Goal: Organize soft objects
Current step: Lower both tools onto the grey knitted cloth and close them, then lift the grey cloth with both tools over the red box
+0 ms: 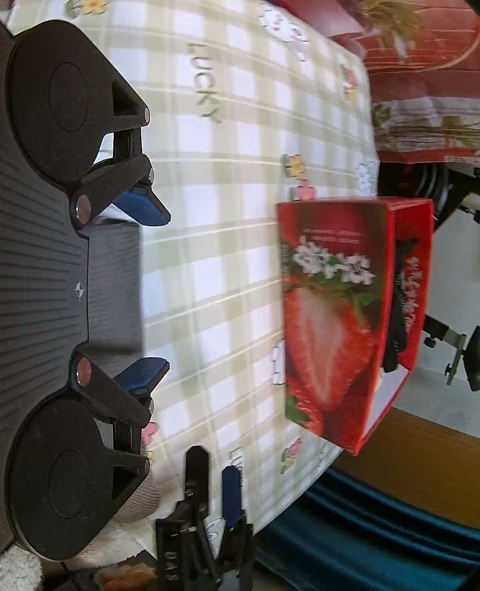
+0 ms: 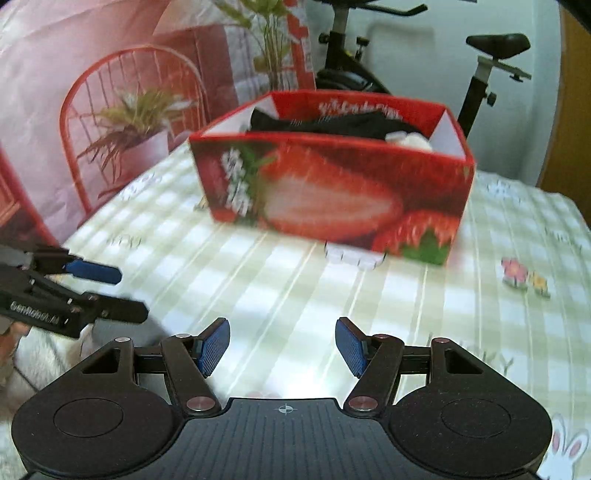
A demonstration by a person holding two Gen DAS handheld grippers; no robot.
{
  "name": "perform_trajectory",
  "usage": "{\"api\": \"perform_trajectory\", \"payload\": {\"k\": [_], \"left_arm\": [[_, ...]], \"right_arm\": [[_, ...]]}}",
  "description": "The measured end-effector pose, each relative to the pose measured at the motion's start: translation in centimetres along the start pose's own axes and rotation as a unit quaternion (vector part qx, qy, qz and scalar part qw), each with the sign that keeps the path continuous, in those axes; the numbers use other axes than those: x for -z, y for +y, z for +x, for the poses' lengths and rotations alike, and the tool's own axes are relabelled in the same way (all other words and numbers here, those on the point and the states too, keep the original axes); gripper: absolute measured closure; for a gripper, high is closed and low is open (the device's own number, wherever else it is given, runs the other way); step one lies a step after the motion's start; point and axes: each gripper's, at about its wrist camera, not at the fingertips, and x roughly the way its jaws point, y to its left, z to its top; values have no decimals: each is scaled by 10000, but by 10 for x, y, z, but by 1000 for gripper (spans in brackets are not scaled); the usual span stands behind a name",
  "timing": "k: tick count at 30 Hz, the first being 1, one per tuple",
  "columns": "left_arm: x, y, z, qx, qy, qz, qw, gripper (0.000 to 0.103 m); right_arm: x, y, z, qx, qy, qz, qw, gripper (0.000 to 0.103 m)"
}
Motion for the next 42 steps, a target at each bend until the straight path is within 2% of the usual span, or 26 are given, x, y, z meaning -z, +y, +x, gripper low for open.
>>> {"api": "perform_trajectory", "payload": {"k": [8, 11, 17, 19, 21, 24, 37, 39, 42], "left_arm": [[23, -5, 8, 59, 80, -149, 9998, 23], [26, -4, 10, 32, 104, -182, 9998, 23], [31, 2, 14, -13, 154, -313, 9994, 23], [32, 3, 14, -21, 143, -334, 9993, 23], [33, 4, 14, -22, 130, -356, 9993, 23], [34, 6, 16, -54, 131, -382, 9992, 23], [33, 8, 22, -304, -27, -391, 9988, 24], [32, 9, 24, -322, -68, -376, 9988, 24], [32, 9, 24, -348, -156, -321, 9988, 37]], "right_arm": [[35, 23, -12, -4, 467, -297, 9985, 42], [45, 23, -14, -6, 607, -187, 9980, 33], [58, 24, -6, 333, 842, -345, 9953, 37], [59, 22, -3, 314, 830, -318, 9956, 39], [58, 21, -2, 296, 778, -307, 9961, 49], [55, 18, 0, 308, 704, -331, 9965, 53], [37, 13, 26, 561, 220, -623, 9962, 53], [35, 12, 30, 606, 148, -683, 9957, 51], [35, 8, 32, 648, 74, -653, 9957, 44]]}}
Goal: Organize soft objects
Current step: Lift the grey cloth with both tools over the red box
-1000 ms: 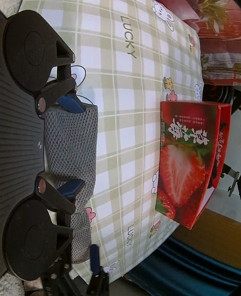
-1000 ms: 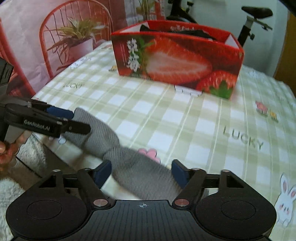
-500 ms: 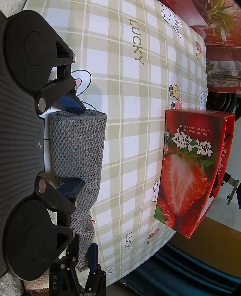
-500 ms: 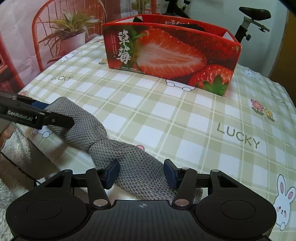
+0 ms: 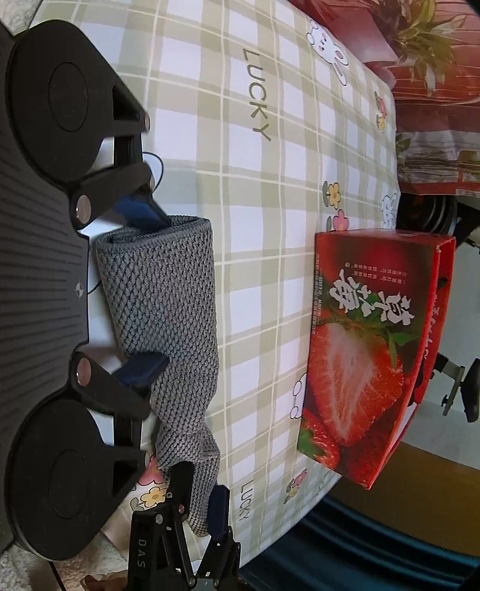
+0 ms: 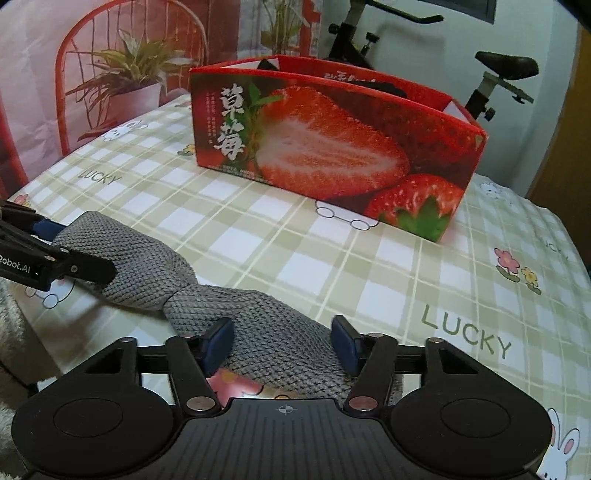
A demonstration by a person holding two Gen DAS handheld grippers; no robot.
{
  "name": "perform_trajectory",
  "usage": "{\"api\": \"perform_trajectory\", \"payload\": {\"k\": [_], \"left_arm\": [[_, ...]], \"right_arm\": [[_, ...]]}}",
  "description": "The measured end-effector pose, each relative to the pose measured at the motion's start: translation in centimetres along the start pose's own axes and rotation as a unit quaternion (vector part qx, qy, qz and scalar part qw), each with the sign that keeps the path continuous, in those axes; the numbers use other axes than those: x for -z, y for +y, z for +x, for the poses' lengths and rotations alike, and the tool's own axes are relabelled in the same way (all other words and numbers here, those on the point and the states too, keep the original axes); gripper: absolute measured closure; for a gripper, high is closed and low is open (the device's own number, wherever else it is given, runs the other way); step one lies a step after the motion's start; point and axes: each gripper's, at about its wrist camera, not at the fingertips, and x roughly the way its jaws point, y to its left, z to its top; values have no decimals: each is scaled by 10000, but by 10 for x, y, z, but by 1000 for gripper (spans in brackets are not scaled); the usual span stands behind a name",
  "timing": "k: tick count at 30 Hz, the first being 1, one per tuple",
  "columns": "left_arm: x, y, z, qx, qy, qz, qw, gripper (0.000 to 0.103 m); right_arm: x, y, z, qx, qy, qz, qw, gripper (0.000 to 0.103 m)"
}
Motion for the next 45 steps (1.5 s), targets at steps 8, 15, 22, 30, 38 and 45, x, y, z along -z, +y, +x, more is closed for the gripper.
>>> {"api": "perform_trajectory", "payload": {"k": [8, 15, 22, 30, 38, 45], "left_arm": [[-2, 2, -2, 111, -157, -51, 9998, 73], [-2, 2, -1, 104, -155, -118, 9998, 74], [-2, 3, 1, 123, -106, -162, 9997, 73], [-11, 3, -11, 321, -408, -135, 9986, 81], [-75, -13, -59, 245, -1517, 420, 9872, 82], [-150, -32, -66, 96, -2071, 649, 9761, 82]], "right_arm": [[15, -21, -12, 98, -69, 473, 9988, 40], [26, -37, -17, 205, 105, 973, 9950, 33], [34, -47, -16, -119, 82, 1468, 9891, 48], [15, -47, -24, -513, -290, 1441, 9878, 86], [-49, -62, -62, -479, -1304, 999, 9853, 86], [-126, -84, -67, -169, -1857, 441, 9815, 86]]}}
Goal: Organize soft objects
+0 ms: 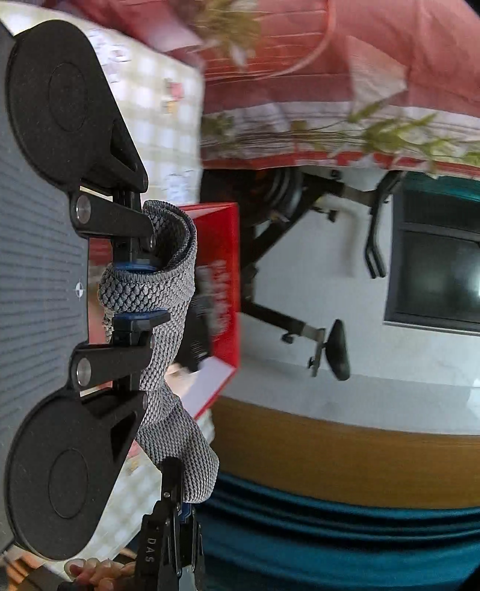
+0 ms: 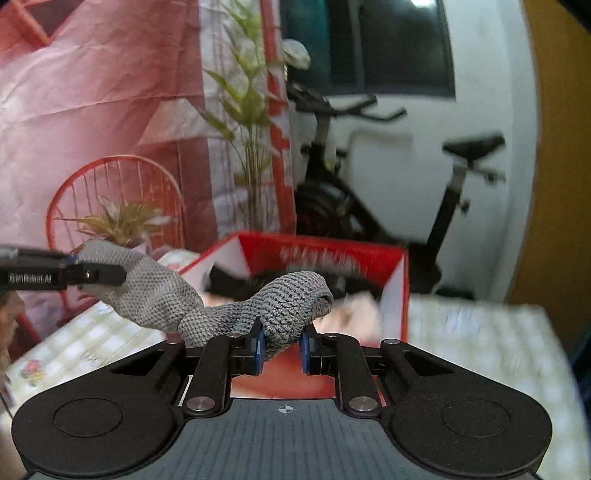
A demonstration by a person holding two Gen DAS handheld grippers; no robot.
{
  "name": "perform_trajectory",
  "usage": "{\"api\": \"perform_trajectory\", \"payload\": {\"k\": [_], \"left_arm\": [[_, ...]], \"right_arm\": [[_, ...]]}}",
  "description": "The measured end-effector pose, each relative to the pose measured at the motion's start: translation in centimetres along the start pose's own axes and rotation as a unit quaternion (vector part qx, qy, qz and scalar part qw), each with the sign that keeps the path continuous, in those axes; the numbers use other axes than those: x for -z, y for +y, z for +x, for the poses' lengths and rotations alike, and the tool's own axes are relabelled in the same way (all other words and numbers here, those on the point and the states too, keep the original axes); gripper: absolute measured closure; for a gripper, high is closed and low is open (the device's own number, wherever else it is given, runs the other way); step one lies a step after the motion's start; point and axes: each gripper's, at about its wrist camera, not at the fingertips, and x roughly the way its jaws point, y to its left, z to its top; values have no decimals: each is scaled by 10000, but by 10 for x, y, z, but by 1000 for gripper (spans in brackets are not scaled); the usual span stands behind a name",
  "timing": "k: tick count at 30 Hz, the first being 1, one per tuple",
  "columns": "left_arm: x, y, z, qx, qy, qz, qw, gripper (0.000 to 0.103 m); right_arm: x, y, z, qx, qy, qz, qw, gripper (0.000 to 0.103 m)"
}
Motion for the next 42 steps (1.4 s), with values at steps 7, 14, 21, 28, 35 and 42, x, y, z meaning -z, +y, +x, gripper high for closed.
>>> {"api": "perform_trajectory", "payload": {"k": [7, 14, 21, 28, 35, 42], "left_arm": [[-26, -4, 67, -190, 348, 184, 9990, 82], [-17, -8, 123, -180, 1083, 453, 9929, 82], [-6, -5, 140, -147, 1364, 620, 9886, 82], [-13, 3, 137, -254, 1339, 602, 9888, 31], [-28, 10, 106, -436, 865, 306, 9948, 0], [-51, 13, 66, -882, 504, 40, 9948, 0]], "right_arm": [[-29, -26, 58, 190, -28, -144, 9997, 86], [-10, -46, 117, 195, 662, -3, 9976, 86], [2, -52, 138, 214, 899, 175, 9956, 86], [-2, -49, 132, 488, 782, 6, 9957, 64], [-16, -48, 111, 758, 542, 74, 9956, 17], [-35, -45, 73, 985, 115, 381, 9943, 0]]}}
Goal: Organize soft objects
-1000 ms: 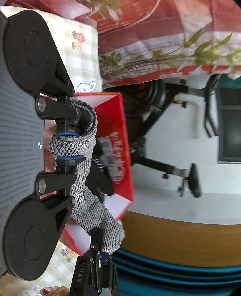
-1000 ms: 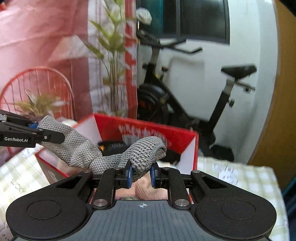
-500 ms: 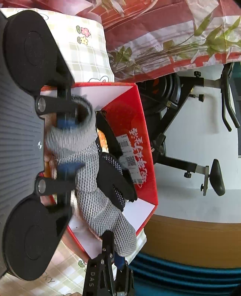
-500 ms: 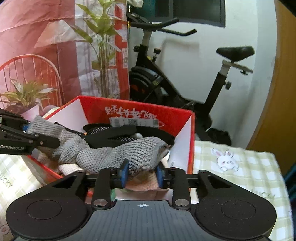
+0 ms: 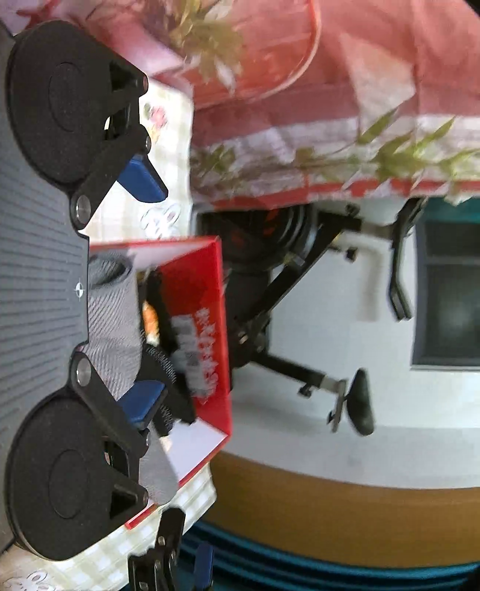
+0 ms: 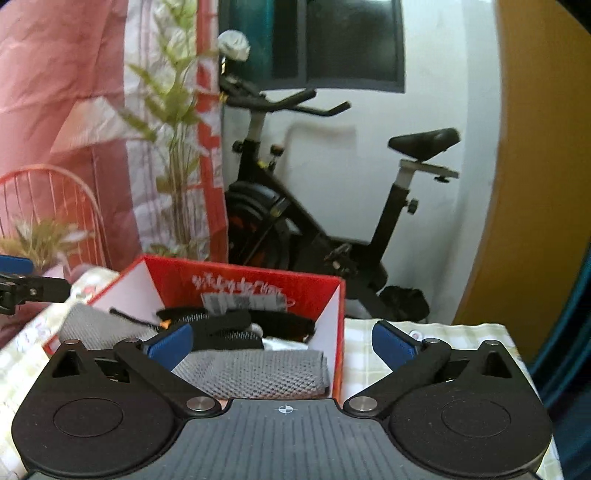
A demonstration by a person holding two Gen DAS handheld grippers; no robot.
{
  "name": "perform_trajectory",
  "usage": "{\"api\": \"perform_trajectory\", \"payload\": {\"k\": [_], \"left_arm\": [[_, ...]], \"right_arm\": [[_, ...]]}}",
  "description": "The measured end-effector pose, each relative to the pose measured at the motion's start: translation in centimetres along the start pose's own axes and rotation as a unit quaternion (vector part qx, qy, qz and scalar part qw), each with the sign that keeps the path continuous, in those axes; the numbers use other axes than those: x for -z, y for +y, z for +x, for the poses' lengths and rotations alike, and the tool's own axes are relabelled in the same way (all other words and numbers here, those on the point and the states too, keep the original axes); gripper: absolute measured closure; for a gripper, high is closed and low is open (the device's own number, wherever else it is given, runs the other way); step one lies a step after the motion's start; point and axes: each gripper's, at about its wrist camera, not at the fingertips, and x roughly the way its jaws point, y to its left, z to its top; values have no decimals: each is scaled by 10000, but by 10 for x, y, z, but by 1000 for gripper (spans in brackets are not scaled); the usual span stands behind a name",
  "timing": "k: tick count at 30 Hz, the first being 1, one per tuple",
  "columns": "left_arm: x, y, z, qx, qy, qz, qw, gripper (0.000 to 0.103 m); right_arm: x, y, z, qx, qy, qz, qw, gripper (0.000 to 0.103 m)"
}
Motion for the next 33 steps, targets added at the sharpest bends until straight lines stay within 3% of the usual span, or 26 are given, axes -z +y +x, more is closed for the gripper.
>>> {"api": "perform_trajectory", "payload": {"k": [5, 16, 25, 33], "left_arm": [[-10, 1, -38, -245, -351, -23, 9991, 0], [-21, -5, -123, -385, -921, -38, 9950, 0], [-25, -10, -182, -440, -1200, -86, 9918, 0], [-25, -8, -206, -546, -1208, -35, 9912, 0]], "right_arm": [[-16, 7, -30, 327, -123, 192, 9992, 0], [-46, 37, -113, 218, -600, 259, 9976, 0], [-59, 56, -173, 200, -875, 285, 9956, 0], [-62, 69, -206, 97, -999, 269, 9946, 0]]}}
